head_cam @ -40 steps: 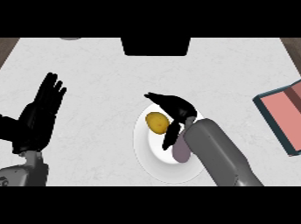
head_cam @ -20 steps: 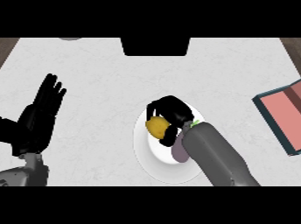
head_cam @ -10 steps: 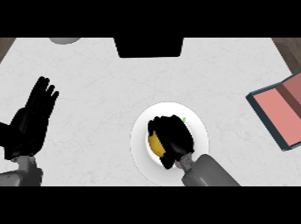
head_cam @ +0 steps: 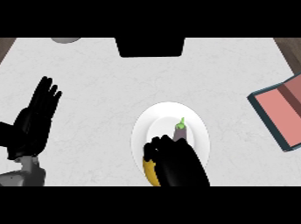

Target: Pick the lemon from the plate and place it in the cardboard box

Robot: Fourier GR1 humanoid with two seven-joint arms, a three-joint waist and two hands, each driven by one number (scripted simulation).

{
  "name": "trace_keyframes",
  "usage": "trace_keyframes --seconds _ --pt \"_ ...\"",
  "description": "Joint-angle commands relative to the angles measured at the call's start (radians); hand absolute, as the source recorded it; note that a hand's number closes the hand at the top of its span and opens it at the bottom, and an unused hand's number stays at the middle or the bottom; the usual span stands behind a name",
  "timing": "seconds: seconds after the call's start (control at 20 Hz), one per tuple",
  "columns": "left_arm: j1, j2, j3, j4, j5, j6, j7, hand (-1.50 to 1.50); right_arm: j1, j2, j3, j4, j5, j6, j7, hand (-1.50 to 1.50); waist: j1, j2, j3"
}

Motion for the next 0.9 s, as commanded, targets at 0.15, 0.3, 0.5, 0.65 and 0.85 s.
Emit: trace_keyframes --seconds 0.15,0.3,0.5,0.65,0.85 --pt "-0.003 0.025 0.030 -0.002 0.016 -0.014 0.003 0.00 0.026 0.061 -0.071 -0.315 0.103 0.046 0.209 1.50 0.007 0.003 0.000" --pt "-0.057 -0.006 -0.006 0.027 -0.019 0.019 0.010 0.00 -0.010 0.058 -0.159 -0.369 0.138 0.055 0.232 1.50 0.008 0.006 0.000" --pt "-0.028 -0.007 -0.013 -0.007 0.004 -0.002 0.036 0.00 -0.030 0.004 -0.402 -0.388 0.035 0.058 0.167 1.50 0.020 0.010 0.001" --pt "-0.018 0.008 0.013 0.014 0.015 -0.020 -0.002 0.00 -0.148 0.023 -0.565 -0.411 -0.078 0.219 0.202 1.50 0.026 0.010 0.000" --pt "-0.057 0.011 0.016 0.034 0.006 -0.013 0.009 0.00 -0.069 -0.070 -0.708 -0.383 -0.150 0.186 0.100 1.50 0.021 0.009 0.001"
